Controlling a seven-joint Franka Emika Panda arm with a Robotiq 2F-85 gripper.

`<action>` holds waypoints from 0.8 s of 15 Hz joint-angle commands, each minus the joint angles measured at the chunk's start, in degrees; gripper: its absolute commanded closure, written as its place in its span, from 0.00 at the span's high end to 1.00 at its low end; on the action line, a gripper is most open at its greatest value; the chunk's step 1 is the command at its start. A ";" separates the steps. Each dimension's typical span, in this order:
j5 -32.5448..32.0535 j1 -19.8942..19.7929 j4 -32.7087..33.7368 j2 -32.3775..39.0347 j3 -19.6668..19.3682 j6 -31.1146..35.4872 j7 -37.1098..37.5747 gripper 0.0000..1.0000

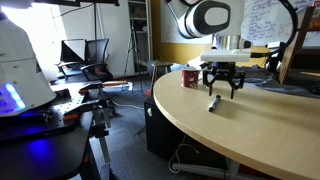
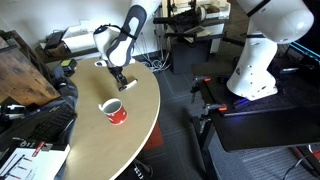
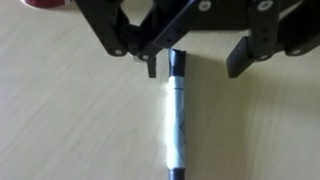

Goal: Put the marker in the mug

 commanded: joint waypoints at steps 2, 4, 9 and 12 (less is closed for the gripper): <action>-0.12 -1.12 1.30 1.21 1.08 -2.49 -0.28 0.79; -0.38 -0.88 1.48 1.80 0.82 -1.78 0.18 0.53; 0.47 -1.77 2.09 2.10 2.10 -2.49 -0.99 0.15; 4.78 -6.99 0.92 0.81 8.24 -3.28 -8.32 0.01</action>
